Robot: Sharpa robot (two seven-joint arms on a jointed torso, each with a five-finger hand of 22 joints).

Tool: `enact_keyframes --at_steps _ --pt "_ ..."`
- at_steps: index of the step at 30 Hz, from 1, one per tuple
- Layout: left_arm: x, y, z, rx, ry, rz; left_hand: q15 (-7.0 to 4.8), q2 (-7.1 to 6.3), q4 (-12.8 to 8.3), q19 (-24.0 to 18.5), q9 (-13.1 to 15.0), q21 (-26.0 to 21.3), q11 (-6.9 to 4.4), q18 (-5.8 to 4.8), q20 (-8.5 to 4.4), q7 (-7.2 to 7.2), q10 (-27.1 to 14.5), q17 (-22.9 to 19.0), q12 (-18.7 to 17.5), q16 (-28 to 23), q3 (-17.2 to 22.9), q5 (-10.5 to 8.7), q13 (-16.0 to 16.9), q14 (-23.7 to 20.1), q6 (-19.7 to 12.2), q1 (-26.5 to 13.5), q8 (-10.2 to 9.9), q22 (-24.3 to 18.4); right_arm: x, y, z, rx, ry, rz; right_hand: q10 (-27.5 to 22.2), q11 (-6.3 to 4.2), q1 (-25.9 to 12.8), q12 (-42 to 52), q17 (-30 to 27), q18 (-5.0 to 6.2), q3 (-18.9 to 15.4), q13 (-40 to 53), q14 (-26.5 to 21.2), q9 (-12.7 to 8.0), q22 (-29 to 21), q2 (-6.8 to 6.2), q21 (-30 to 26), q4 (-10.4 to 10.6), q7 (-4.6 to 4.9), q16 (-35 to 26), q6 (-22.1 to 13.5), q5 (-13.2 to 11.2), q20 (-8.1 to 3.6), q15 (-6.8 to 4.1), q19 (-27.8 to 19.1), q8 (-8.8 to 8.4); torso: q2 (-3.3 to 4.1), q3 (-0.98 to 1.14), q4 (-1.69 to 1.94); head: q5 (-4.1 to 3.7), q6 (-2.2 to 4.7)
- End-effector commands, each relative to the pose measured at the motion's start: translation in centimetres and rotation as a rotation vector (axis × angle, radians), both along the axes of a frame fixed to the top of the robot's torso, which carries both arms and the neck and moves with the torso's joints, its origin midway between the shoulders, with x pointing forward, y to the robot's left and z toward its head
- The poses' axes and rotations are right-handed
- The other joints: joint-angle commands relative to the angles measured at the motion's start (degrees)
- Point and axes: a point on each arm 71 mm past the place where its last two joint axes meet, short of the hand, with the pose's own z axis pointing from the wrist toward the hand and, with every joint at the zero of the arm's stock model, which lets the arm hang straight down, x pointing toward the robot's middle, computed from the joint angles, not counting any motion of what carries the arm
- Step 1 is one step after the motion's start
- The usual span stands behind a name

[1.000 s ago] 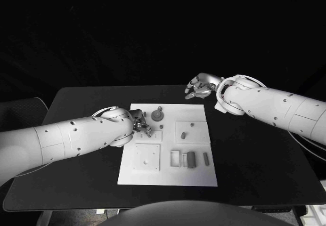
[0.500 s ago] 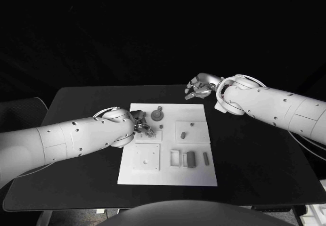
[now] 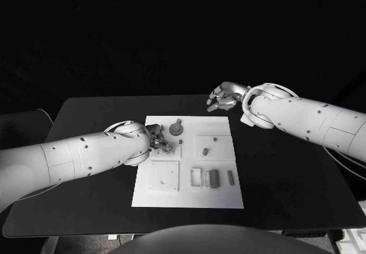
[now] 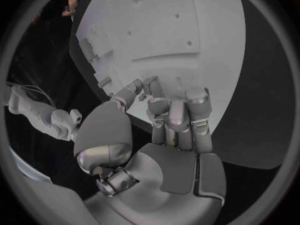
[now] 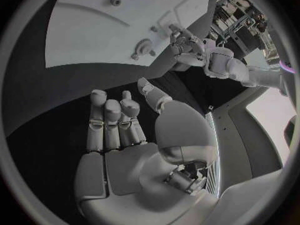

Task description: Assemble the parts on the task board

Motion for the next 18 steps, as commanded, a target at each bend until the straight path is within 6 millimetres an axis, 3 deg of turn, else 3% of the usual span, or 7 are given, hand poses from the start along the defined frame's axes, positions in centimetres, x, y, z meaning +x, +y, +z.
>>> enact_keyframes --at_steps 1,10,14,18 --pt "-0.12 0.09 -0.25 0.002 0.014 -0.004 0.02 0.62 0.1 0.1 0.1 -0.2 -0.22 2.16 -0.19 0.05 0.2 -0.1 -0.4 -0.2 0.2 -0.10 0.1 -0.4 -0.6 1.0 0.3 0.6 -0.06 0.07 -0.07 -0.002 0.010 0.012 -0.2 0.08 -0.7 -0.3 -0.1 0.76 0.0 -0.1 0.1 0.1 0.6 -0.02 -0.3 0.5 0.38 -0.3 0.1 0.1 0.22 -0.53 -0.1 -0.31 -0.01 -0.01 -0.01 0.05 0.03" --pt "-0.03 0.36 -0.26 0.002 0.013 0.003 0.00 2.13 -1.0 0.0 0.3 -0.1 -0.20 2.12 -0.15 0.06 0.2 -0.1 -0.4 -0.1 -0.2 0.61 0.4 -0.4 -0.7 1.9 0.4 0.8 -0.06 0.09 -0.07 -0.003 0.010 0.012 -0.2 0.08 -0.7 -0.3 -0.1 0.76 0.0 -0.1 0.1 0.1 0.6 -0.01 -0.3 0.5 0.38 -0.3 0.1 0.1 0.21 -0.53 -0.1 -0.32 0.00 -0.03 0.00 0.08 0.04" --pt "0.04 0.48 -0.23 -0.010 0.010 0.017 0.03 3.34 -1.9 -0.1 0.4 0.0 -0.20 2.09 -0.11 0.07 0.2 0.0 -0.5 0.0 -0.6 2.49 0.6 -0.4 -0.7 2.2 0.5 0.9 -0.06 0.05 -0.08 -0.003 0.011 0.012 -0.2 0.08 -0.7 -0.3 -0.1 0.76 0.0 -0.1 0.1 0.1 0.6 -0.02 -0.3 0.5 0.38 -0.3 0.1 0.1 0.21 -0.53 -0.1 -0.33 -0.01 -0.02 0.00 0.09 0.05" --pt "-0.03 0.50 -0.32 -0.024 0.027 0.027 0.04 4.02 -2.2 -0.1 0.4 0.0 -0.20 2.06 -0.08 0.06 0.2 0.0 -0.5 0.0 -0.9 2.76 0.7 -0.3 -0.6 2.0 0.5 0.9 -0.06 0.02 -0.08 -0.003 0.010 0.011 -0.2 0.08 -0.7 -0.3 -0.1 0.76 0.0 -0.1 0.1 0.1 0.6 0.00 -0.3 0.5 0.38 -0.3 0.1 0.1 0.20 -0.53 -0.1 -0.33 -0.02 0.00 0.00 0.03 0.01"
